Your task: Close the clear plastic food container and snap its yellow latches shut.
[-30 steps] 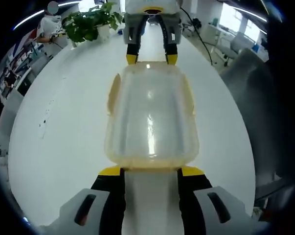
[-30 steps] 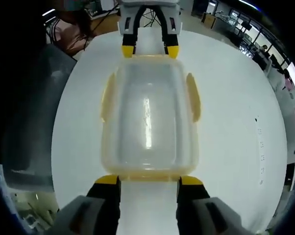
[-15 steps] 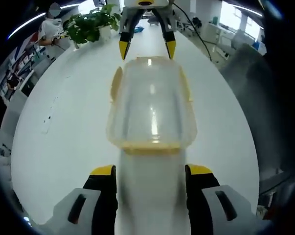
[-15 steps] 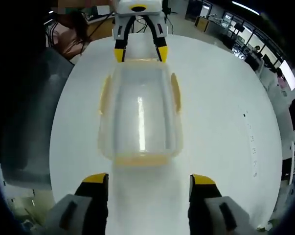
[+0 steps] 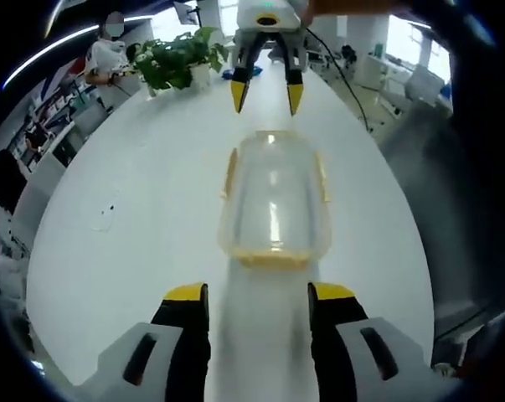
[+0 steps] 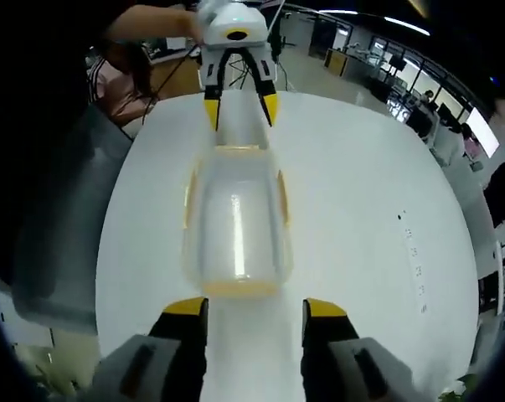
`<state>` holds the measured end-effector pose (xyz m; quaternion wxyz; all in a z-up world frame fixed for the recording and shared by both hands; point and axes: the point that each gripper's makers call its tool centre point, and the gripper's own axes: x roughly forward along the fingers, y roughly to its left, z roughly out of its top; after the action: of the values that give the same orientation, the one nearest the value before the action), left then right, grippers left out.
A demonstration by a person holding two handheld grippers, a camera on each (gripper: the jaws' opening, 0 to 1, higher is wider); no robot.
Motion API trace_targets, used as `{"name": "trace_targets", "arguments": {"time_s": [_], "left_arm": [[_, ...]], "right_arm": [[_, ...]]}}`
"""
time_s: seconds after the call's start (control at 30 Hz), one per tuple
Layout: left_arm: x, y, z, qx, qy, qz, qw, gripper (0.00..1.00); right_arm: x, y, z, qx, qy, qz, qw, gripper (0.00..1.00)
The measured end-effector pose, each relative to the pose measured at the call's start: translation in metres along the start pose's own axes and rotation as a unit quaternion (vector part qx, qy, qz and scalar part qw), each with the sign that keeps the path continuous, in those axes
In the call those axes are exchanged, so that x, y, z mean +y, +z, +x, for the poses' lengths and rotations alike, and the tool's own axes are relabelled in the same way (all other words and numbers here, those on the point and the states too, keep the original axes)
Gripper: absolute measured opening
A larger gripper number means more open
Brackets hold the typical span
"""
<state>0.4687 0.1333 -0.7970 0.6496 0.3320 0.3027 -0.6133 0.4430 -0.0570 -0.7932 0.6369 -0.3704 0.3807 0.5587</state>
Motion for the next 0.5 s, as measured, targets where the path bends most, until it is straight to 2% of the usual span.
{"name": "trace_targets", "arguments": {"time_s": [0.07,0.1,0.17,0.5], "left_arm": [[0.002,0.008,0.002,-0.01,0.006,-0.001,0.9999,0.44],[0.0,0.014,0.002,-0.018,0.003,0.003,0.9998,0.44],[-0.003,0.024,0.005,-0.032,-0.005,-0.004,0.9995,0.44],[-0.004,0.054,0.02,-0.058,-0.009,0.003,0.9983,0.4]], "right_arm": [[0.002,0.006,0.003,-0.01,0.006,0.006,0.9999,0.41],[0.005,0.016,0.005,-0.03,0.014,0.019,0.9993,0.4],[0.006,0.026,0.006,-0.048,0.016,0.026,0.9984,0.39],[0.014,0.055,0.023,-0.054,0.037,0.001,0.9978,0.35]]}}
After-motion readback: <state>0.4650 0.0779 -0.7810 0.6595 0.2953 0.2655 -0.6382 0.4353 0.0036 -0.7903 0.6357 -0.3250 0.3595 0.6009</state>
